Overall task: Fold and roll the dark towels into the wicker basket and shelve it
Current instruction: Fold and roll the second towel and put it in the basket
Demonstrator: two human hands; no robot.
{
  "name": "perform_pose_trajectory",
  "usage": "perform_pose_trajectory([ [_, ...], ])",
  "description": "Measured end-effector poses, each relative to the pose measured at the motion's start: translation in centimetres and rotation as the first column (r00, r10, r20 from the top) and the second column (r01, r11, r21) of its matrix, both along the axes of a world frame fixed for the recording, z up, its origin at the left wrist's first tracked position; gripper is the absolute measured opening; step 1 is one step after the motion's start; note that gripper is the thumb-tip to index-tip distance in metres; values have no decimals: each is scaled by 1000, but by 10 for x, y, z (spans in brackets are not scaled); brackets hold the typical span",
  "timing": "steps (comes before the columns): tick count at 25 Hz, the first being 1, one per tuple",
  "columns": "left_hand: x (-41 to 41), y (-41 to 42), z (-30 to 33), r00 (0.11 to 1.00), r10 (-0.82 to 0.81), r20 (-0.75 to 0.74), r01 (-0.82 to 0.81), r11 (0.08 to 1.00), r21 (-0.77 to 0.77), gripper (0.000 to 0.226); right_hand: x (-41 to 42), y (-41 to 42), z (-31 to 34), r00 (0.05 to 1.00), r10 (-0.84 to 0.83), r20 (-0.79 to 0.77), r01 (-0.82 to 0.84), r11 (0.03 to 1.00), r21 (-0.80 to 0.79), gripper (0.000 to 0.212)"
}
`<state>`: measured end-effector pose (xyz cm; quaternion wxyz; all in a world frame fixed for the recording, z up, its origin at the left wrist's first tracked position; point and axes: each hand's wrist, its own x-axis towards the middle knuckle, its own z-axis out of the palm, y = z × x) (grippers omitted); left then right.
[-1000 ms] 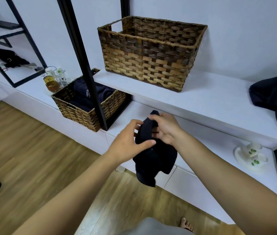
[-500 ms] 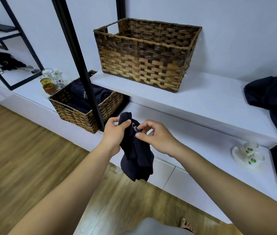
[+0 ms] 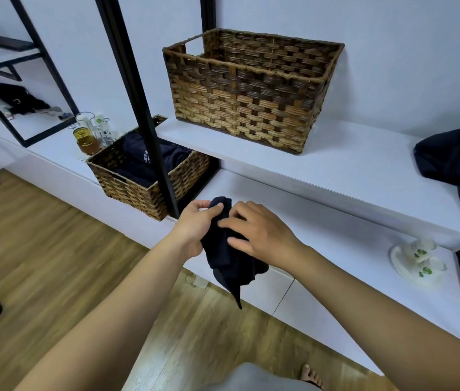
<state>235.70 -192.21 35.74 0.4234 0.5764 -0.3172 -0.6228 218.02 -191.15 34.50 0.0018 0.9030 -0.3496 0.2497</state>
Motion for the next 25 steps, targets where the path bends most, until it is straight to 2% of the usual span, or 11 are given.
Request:
perform_pose_trajectory([
  [2,0,3,4,999,-39,8,39,999,11,20,1,0,-3,999,8,40,-7,1000,-21,24],
  [4,1,7,9,990,-140,-32,141,989,37,30,1,-1,0,990,-27,138,26,1000,13,22],
  [7,3,15,17,944,-331,-17,331,944,-1,61,1,-2,17,949,-200,244,118,942,314,12],
  [8,3,18,18,924,-380,52,382,922,-53,68,-1,-3,22,938,-257,231,145,900,410,8],
  [10,1,27,17,861,-438,258,487,856,-172,77,-4,-6,25,926,-316,208,191,865,464,4],
  [12,-1,33,11,790,-398,467,556,786,-270,76,-7,-9,25,889,-370,269,183,826,533,7],
  [14,-3,30,2,781,-194,594,505,757,-416,47,-4,-11,26,784,-472,403,96,734,673,11],
  [16,-6,26,-4,813,-44,580,425,726,-540,17,-1,-12,31,623,-608,492,-42,602,797,10],
  [18,-9,25,-7,843,23,537,351,734,-582,6,-1,-11,35,502,-704,502,-236,447,863,7],
  [21,-15,23,-6,875,171,453,164,776,-610,3,-6,-10,33,467,-734,493,-496,244,833,12],
  [25,-14,22,-1,921,214,327,10,823,-567,5,-11,-6,30,492,-721,488,-553,174,814,11],
])
